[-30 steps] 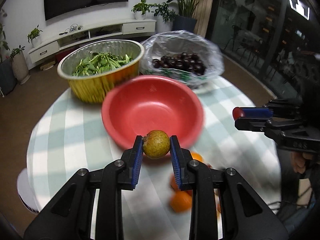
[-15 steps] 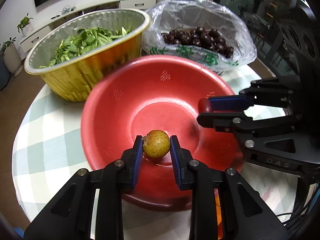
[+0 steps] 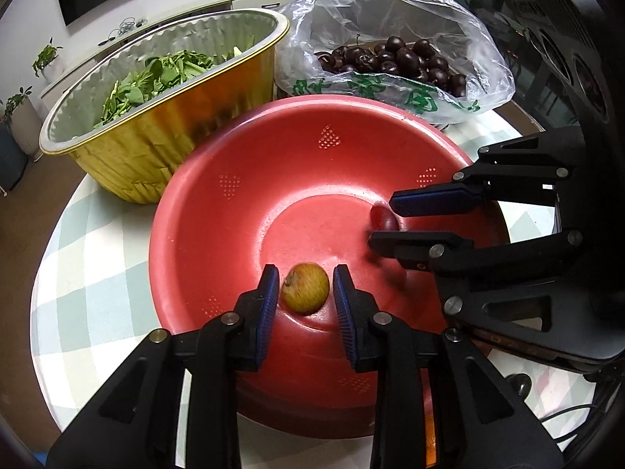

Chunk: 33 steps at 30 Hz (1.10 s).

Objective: Organize fruits
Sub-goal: 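Carry both fruits over the red bowl and open both tools to drop them, then withdraw both open tools from the bowl back toward the fruit pile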

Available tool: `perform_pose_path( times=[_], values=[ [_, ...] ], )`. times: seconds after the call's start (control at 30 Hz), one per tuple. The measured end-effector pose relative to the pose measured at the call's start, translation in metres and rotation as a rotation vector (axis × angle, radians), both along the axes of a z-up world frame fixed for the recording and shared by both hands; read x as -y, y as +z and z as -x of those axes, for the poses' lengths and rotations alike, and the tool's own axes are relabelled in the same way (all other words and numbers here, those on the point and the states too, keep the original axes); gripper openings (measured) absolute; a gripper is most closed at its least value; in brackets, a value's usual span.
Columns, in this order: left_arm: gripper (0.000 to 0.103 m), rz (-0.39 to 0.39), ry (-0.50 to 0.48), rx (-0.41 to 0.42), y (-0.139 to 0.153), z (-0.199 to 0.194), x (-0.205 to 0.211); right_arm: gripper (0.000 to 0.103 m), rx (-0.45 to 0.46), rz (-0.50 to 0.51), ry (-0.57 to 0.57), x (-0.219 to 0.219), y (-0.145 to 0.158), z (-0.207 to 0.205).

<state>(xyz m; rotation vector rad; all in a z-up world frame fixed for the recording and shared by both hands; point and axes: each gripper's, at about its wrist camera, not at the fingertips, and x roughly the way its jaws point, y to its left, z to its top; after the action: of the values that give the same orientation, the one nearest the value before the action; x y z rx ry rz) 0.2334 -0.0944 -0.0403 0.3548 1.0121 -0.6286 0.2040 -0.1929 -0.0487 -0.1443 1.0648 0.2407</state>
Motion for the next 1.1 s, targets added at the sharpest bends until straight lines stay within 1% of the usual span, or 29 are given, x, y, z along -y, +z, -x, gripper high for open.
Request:
perform_pose_path(
  times=[0.03, 0.13, 0.17, 0.2, 0.23, 0.27, 0.3, 0.4, 0.47, 0.5, 0.53, 0.57, 0.6, 0.67, 0.7, 0.77, 0.83, 0.87, 0.93, 1.03, 1.1],
  values=[
    [0.03, 0.001, -0.004, 0.0, 0.001, 0.001, -0.001, 0.03, 0.001, 0.001, 0.002, -0.001, -0.001, -0.001],
    [0.033, 0.003, -0.006, 0.001, 0.002, 0.002, 0.0, 0.031, 0.009, 0.01, 0.004, -0.002, -0.001, 0.0],
    [0.038, 0.003, 0.0, 0.006, 0.003, 0.004, -0.002, 0.032, 0.01, 0.01, 0.003, -0.001, 0.0, 0.001],
    [0.046, 0.002, 0.005, 0.013, 0.005, 0.005, -0.004, 0.033, 0.011, 0.01, 0.0, -0.002, 0.0, -0.001],
    [0.05, 0.007, 0.009, 0.017, 0.008, 0.006, -0.006, 0.034, 0.014, 0.009, -0.004, -0.002, 0.001, 0.0],
    [0.058, 0.023, 0.018, 0.02, 0.013, 0.009, -0.01, 0.034, 0.018, 0.004, -0.012, 0.0, 0.004, 0.002],
    [0.062, 0.037, 0.025, 0.028, 0.018, 0.012, -0.014, 0.035, 0.02, 0.001, -0.018, 0.002, 0.007, 0.004],
    [0.067, 0.068, 0.044, 0.058, 0.033, 0.024, -0.026, 0.04, 0.066, -0.025, -0.03, 0.008, 0.025, 0.018],
    [0.07, 0.097, 0.064, 0.07, 0.041, 0.035, -0.037, 0.054, 0.128, -0.048, -0.033, 0.013, 0.044, 0.038],
    [0.072, 0.122, 0.075, 0.073, 0.046, 0.042, -0.044, 0.058, 0.157, -0.059, -0.038, 0.015, 0.053, 0.049],
    [0.074, 0.15, 0.084, 0.075, 0.05, 0.052, -0.051, 0.064, 0.177, -0.068, -0.042, 0.018, 0.058, 0.057],
    [0.08, 0.165, 0.088, 0.076, 0.052, 0.059, -0.056, 0.068, 0.203, -0.09, -0.044, 0.021, 0.066, 0.07],
    [0.084, 0.186, 0.097, 0.075, 0.054, 0.071, -0.061, 0.07, 0.226, -0.121, -0.048, 0.026, 0.073, 0.086],
    [0.087, 0.216, 0.108, 0.072, 0.055, 0.089, -0.071, 0.073, 0.253, -0.168, -0.046, 0.029, 0.08, 0.116],
    [0.093, 0.235, 0.114, 0.063, 0.055, 0.102, -0.076, 0.074, 0.259, -0.181, -0.044, 0.029, 0.079, 0.129],
    [0.103, 0.246, 0.121, 0.07, 0.053, 0.12, -0.082, 0.074, 0.246, -0.206, -0.043, 0.026, 0.073, 0.158],
    [0.103, 0.235, 0.098, 0.12, 0.049, 0.15, -0.087, 0.074, 0.22, -0.215, -0.036, 0.021, 0.062, 0.18],
    [0.103, 0.223, 0.093, 0.16, 0.048, 0.163, -0.087, 0.072, 0.196, -0.217, -0.037, 0.018, 0.053, 0.196],
    [0.103, 0.205, 0.079, 0.208, 0.044, 0.188, -0.086, 0.069, 0.172, -0.224, -0.038, 0.014, 0.041, 0.213],
    [0.103, 0.195, 0.074, 0.173, 0.035, 0.208, -0.086, 0.068, 0.132, -0.231, -0.047, 0.009, 0.021, 0.233],
    [0.103, 0.21, 0.072, 0.138, 0.027, 0.222, -0.09, 0.063, 0.079, -0.233, -0.052, 0.005, 0.008, 0.235]
  ],
)
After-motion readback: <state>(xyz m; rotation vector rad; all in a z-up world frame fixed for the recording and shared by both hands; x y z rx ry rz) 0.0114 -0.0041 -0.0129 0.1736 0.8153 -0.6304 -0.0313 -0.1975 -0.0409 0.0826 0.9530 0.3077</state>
